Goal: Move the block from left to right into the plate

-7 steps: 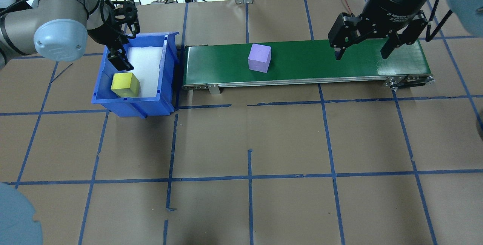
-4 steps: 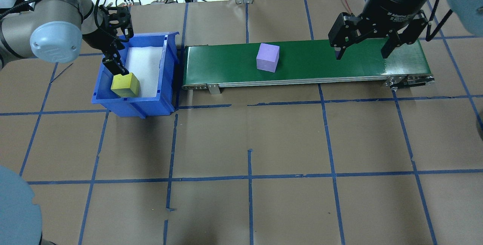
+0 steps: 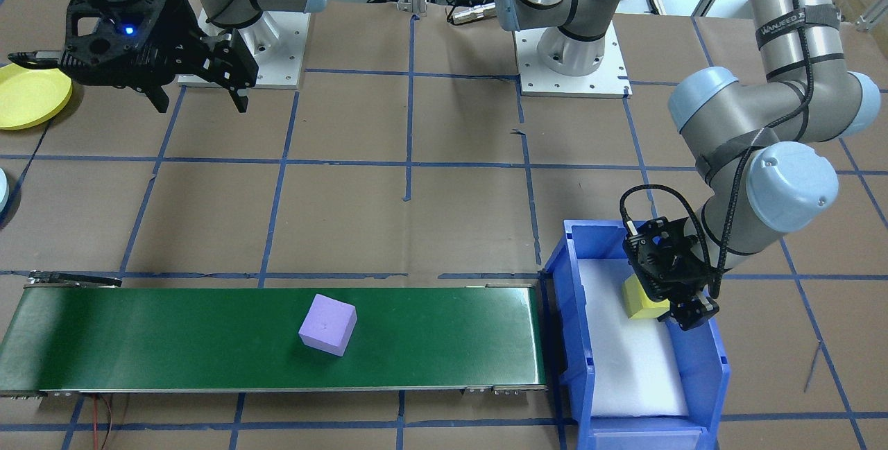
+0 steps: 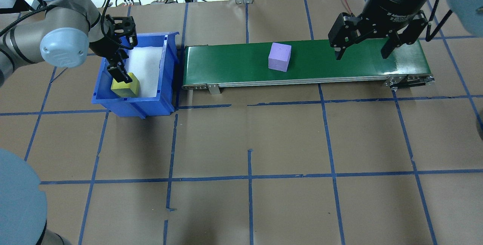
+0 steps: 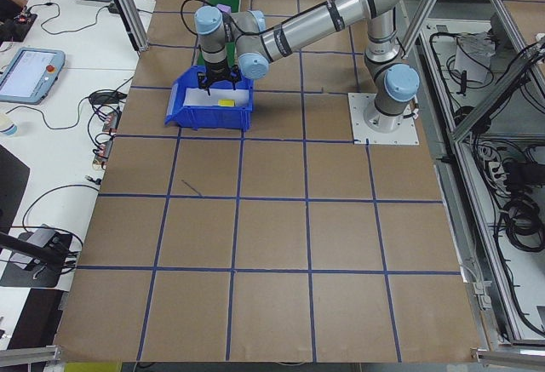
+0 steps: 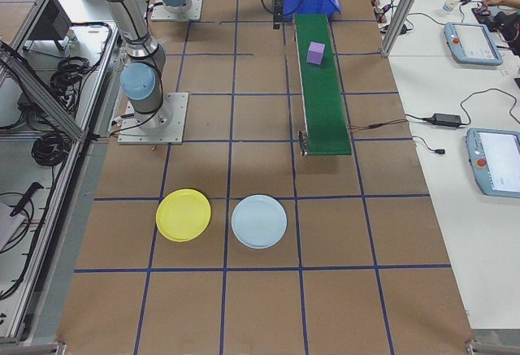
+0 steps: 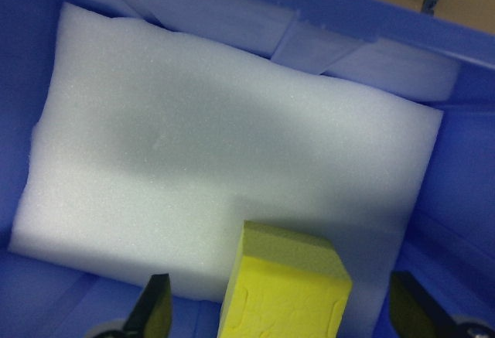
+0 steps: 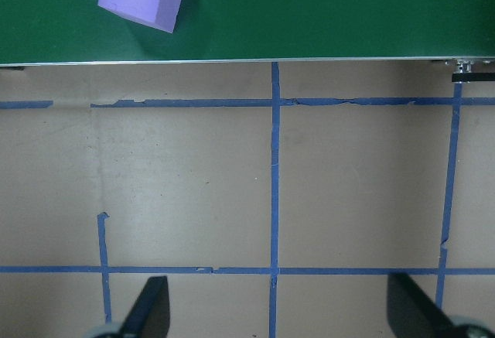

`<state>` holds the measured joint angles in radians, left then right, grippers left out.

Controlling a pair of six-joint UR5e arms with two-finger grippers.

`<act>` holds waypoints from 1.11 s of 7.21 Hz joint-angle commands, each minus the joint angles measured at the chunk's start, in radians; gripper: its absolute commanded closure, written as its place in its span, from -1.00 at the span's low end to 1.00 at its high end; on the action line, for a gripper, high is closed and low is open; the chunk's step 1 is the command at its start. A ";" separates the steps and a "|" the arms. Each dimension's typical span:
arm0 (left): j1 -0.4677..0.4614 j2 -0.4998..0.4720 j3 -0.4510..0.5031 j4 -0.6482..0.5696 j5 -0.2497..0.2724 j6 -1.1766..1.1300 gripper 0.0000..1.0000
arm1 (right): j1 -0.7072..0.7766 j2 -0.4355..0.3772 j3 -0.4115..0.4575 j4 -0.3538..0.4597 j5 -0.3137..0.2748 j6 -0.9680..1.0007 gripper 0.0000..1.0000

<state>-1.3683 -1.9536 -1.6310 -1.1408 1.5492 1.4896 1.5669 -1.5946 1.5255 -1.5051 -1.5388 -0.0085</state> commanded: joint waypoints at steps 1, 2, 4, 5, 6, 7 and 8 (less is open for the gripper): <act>0.000 -0.011 0.002 0.009 0.000 0.046 -1.00 | -0.034 0.002 0.001 0.003 0.003 -0.007 -1.00; 0.000 -0.011 -0.001 0.009 0.002 0.085 -1.00 | -0.071 0.005 -0.005 -0.001 0.006 -0.027 -1.00; 0.000 -0.014 -0.007 0.007 0.040 0.089 -1.00 | -0.155 0.004 -0.016 -0.001 0.087 -0.082 -1.00; 0.000 -0.015 -0.007 0.009 0.042 0.089 -1.00 | -0.166 0.004 -0.016 0.006 0.086 -0.094 -1.00; 0.000 -0.016 -0.016 0.009 0.043 0.089 -1.00 | -0.192 0.013 -0.010 0.002 0.088 -0.094 -1.00; 0.000 -0.016 -0.030 0.010 0.048 0.090 -1.00 | -0.241 0.056 -0.017 -0.006 0.088 -0.096 -1.00; 0.000 -0.016 -0.039 0.012 0.048 0.090 -1.00 | -0.322 0.109 -0.040 -0.050 0.092 -0.129 -1.00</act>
<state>-1.3683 -1.9694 -1.6577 -1.1307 1.5949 1.5794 1.3285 -1.5424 1.5047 -1.5180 -1.4509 -0.1103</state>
